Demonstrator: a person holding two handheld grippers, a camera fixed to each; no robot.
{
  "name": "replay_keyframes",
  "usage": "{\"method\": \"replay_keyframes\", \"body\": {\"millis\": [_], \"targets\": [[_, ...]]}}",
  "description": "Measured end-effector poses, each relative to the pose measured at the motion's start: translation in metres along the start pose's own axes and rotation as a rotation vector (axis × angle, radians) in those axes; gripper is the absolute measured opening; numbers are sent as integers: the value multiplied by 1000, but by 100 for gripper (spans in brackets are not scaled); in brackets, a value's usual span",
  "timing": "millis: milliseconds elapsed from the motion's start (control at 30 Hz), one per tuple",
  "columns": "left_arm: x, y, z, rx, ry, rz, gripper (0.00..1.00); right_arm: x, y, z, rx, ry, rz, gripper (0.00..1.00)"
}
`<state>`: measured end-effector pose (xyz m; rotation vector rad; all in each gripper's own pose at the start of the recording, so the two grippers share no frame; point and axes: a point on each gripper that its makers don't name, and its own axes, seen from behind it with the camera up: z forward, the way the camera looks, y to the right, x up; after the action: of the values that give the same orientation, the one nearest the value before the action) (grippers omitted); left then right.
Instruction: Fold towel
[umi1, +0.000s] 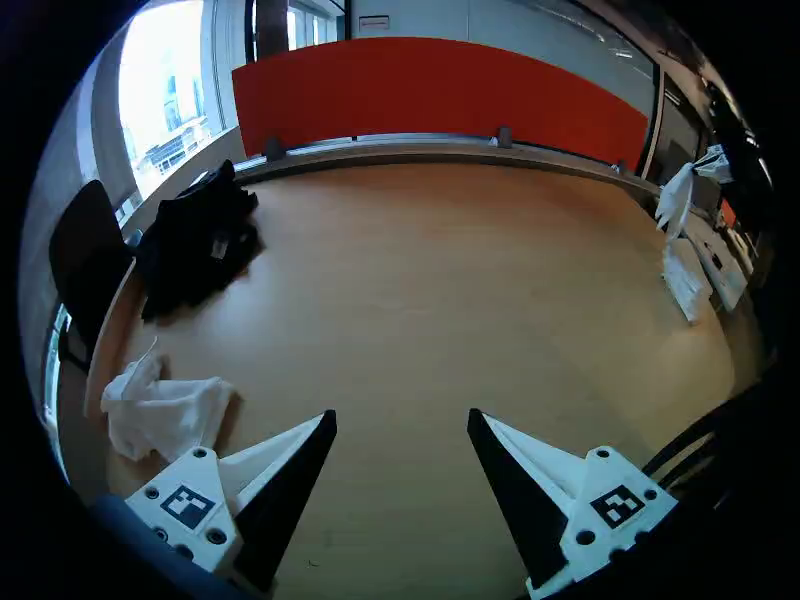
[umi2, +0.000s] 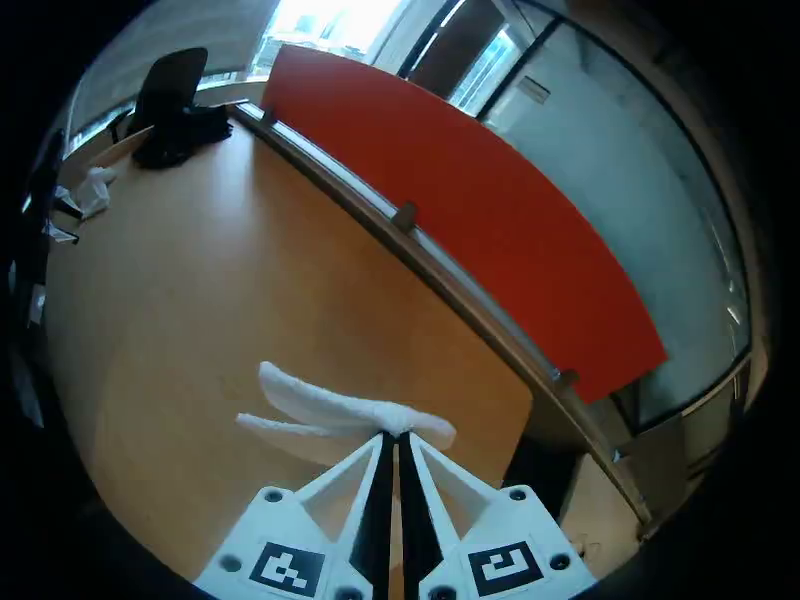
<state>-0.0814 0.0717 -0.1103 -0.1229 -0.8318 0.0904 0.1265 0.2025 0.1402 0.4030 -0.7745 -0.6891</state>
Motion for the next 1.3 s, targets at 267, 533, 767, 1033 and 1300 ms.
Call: {"method": "replay_keyframes", "body": {"millis": [267,533,767,1033,1300], "targets": [[2,2,0,2,-1,5,98,-10,17,0,-18,-24,2,4],[2,5,1,0,-2,10,97,-19,20,-2,-22,-34,9,4],[4,8,1,-5,-1,15,98,-31,20,-5,-28,-43,22,4],[6,10,1,-12,3,26,98,-63,17,-16,-36,-72,54,4],[5,10,0,-19,1,36,97,-122,10,-24,-40,-140,99,4]]}}
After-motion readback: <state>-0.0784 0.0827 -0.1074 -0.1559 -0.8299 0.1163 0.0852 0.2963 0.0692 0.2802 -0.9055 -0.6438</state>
